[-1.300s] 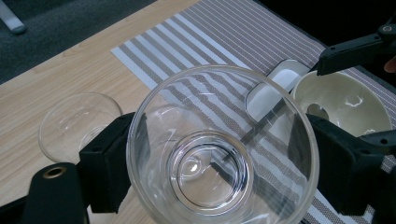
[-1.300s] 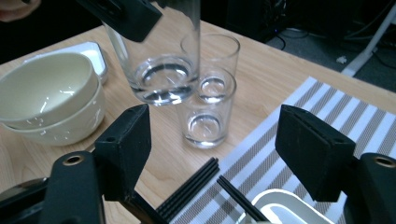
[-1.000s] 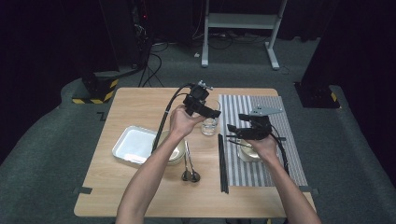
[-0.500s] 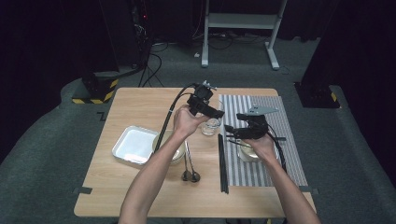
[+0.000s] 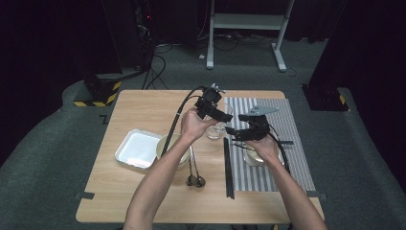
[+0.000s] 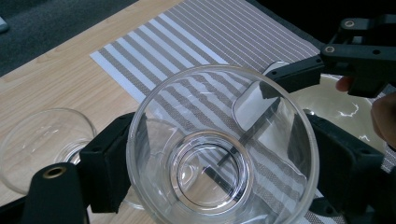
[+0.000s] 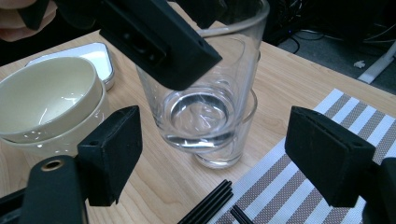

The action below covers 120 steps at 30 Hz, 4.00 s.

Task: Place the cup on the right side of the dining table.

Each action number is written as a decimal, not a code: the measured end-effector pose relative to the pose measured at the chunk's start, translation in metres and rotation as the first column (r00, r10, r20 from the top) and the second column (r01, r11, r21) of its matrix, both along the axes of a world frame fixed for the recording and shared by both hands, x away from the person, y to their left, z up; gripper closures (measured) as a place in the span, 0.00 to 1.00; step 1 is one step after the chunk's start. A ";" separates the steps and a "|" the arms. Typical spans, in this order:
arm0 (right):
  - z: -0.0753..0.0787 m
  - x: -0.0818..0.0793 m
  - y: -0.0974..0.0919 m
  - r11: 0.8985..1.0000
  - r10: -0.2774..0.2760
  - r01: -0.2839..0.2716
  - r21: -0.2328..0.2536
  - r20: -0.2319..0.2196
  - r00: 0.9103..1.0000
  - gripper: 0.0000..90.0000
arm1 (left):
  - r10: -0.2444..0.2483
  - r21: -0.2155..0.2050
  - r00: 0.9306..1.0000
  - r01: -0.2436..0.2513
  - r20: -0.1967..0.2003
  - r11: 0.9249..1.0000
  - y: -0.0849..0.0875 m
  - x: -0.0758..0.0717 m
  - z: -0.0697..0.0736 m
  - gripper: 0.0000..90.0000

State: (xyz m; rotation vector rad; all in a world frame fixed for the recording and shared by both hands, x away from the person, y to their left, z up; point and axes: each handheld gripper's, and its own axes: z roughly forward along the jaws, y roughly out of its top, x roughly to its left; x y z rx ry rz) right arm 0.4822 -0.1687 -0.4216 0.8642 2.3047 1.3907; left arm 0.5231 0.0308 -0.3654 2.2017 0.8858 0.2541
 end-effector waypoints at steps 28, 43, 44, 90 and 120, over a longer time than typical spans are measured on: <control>-0.008 0.009 0.009 1.000 -0.014 0.014 0.013 0.003 1.000 0.21 | -0.042 0.021 0.999 0.043 -0.021 0.999 -0.020 0.002 -0.008 0.20; -0.008 0.009 0.014 1.000 -0.029 0.028 0.005 0.016 0.999 0.21 | -0.053 0.027 0.998 0.054 -0.024 0.998 -0.024 0.000 -0.009 0.20; -0.008 0.009 0.014 1.000 -0.030 0.030 0.001 0.015 0.999 0.21 | -0.053 0.029 0.998 0.054 -0.022 0.998 -0.024 0.000 -0.010 0.20; 0.002 0.008 0.029 0.996 -0.054 0.056 -0.068 0.038 0.998 0.23 | -0.060 0.039 0.998 0.060 -0.012 0.997 -0.020 -0.003 -0.006 0.20; 0.002 0.006 0.032 0.995 -0.056 0.059 -0.086 0.039 0.998 0.23 | -0.075 -0.010 0.997 0.075 0.025 0.997 -0.002 -0.012 0.006 0.15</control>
